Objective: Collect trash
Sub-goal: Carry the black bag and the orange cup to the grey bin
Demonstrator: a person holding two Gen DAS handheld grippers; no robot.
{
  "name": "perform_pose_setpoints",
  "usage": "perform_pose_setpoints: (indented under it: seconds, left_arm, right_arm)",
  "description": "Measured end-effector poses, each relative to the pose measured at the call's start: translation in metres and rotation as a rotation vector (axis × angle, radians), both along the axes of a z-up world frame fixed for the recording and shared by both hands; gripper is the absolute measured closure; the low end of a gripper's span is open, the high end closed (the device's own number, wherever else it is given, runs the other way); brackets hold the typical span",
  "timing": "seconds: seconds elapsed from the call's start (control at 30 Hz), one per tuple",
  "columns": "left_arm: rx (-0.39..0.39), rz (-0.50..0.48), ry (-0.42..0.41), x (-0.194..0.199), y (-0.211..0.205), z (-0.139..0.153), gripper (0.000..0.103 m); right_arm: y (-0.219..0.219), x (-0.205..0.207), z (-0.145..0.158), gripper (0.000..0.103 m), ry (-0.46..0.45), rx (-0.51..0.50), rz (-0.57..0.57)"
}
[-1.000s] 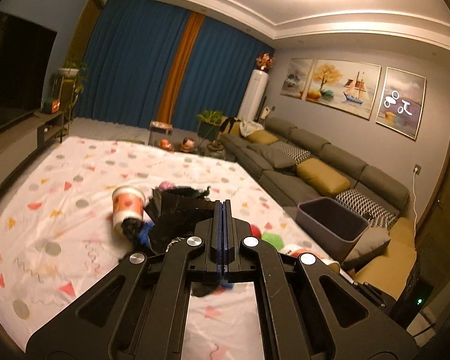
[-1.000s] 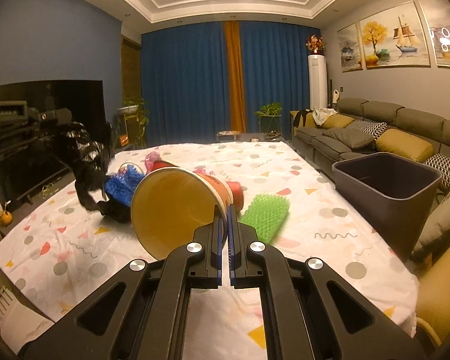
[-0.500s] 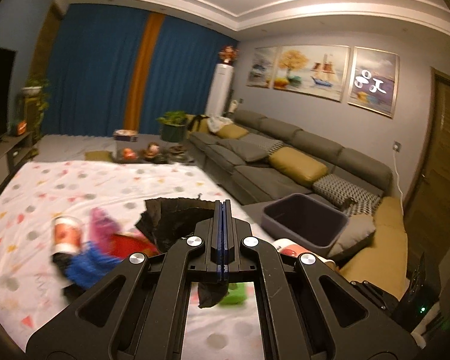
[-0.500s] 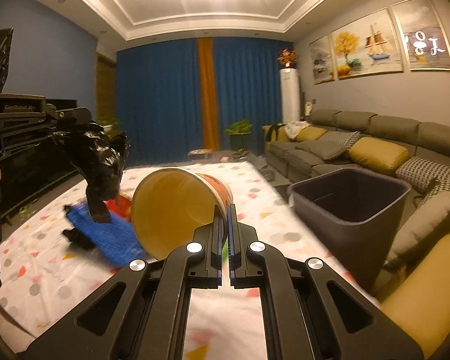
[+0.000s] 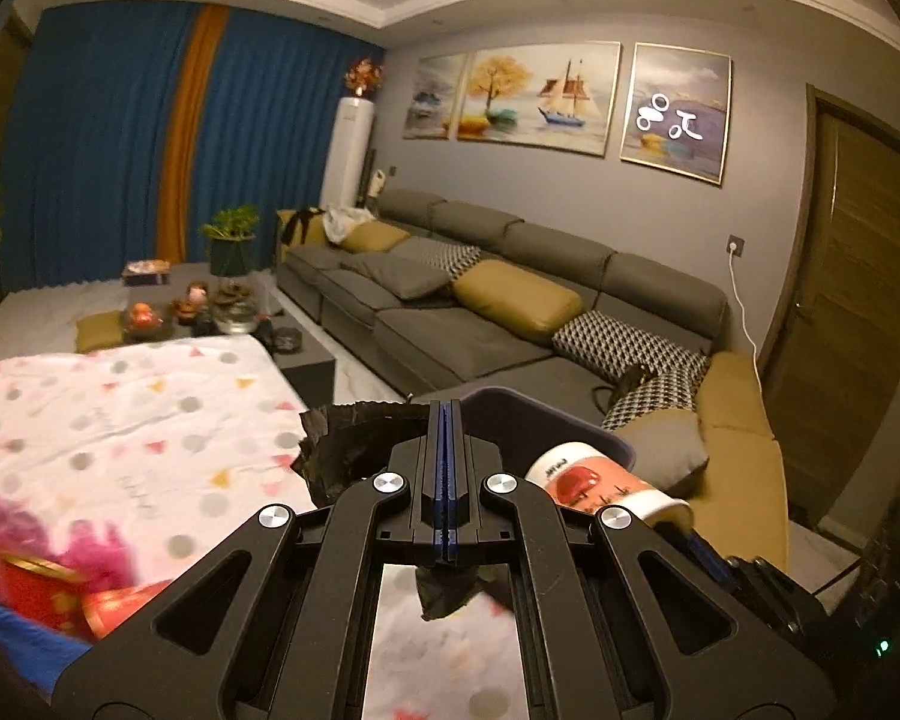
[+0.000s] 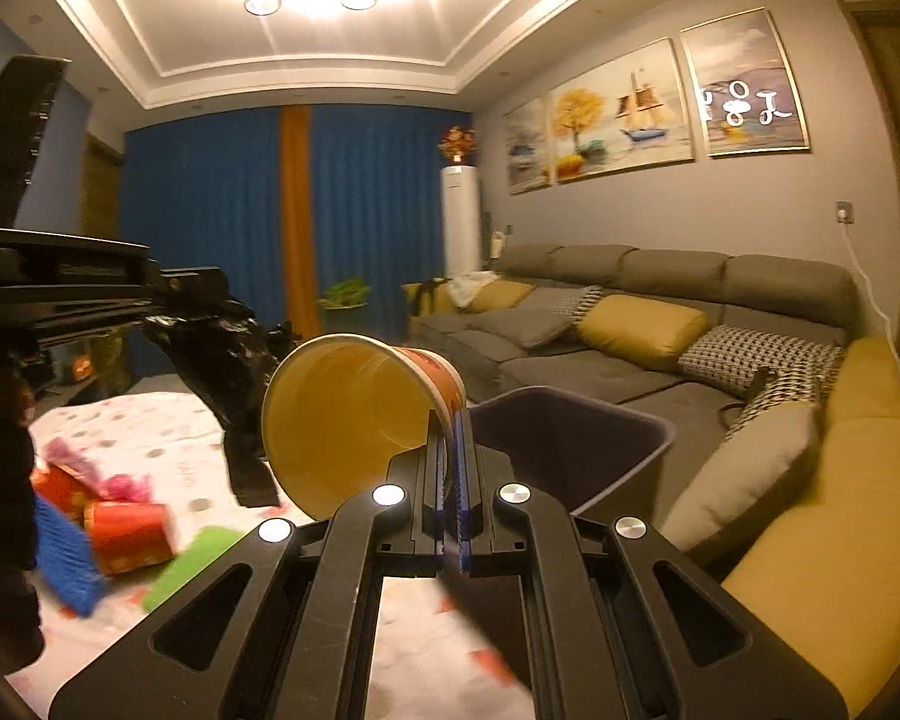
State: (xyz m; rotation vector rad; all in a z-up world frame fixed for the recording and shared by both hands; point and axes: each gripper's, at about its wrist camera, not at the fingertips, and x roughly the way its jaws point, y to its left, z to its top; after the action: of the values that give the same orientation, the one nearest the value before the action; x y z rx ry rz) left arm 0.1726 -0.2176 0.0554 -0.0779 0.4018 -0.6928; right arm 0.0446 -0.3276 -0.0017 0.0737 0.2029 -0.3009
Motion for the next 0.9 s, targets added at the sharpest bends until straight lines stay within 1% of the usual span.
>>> perform_pose_setpoints:
  seconds: [0.1, 0.2, 0.3, 0.37, 0.5, 0.63, 0.77, 0.9]
  left_arm:
    - [-0.01, -0.007, 0.022, 0.022, -0.029, -0.007, 0.103]
    - [-0.018, -0.012, 0.017, 0.034, -0.053, -0.012, 0.103]
    - [-0.029, -0.039, 0.032, 0.042, -0.073, -0.019, 0.103]
    - [-0.02, -0.047, 0.036, 0.049, -0.086, -0.027, 0.103]
    - [-0.019, -0.056, 0.1, 0.066, -0.101, -0.047, 0.103]
    - [-0.003, -0.049, 0.167, 0.082, -0.106, -0.071, 0.103]
    - [0.021, -0.051, 0.2, 0.087, -0.111, -0.083, 0.103]
    - [0.01, -0.07, 0.243, 0.092, -0.113, -0.089, 0.103]
  right_arm:
    - [-0.02, 0.007, -0.005, 0.099, 0.012, 0.005, -0.03]
    - [-0.033, 0.013, -0.01, 0.099, 0.021, 0.005, -0.059]
    - [-0.044, 0.021, -0.016, 0.099, 0.033, 0.016, -0.078]
    - [-0.05, 0.027, -0.022, 0.099, 0.048, 0.024, -0.085]
    - [-0.061, 0.037, -0.034, 0.099, 0.085, 0.044, -0.096]
    - [-0.066, 0.043, -0.043, 0.099, 0.11, 0.052, -0.092]
    - [-0.067, 0.051, -0.048, 0.099, 0.133, 0.051, -0.078]
    - [-0.068, 0.054, -0.051, 0.099, 0.145, 0.055, -0.074]
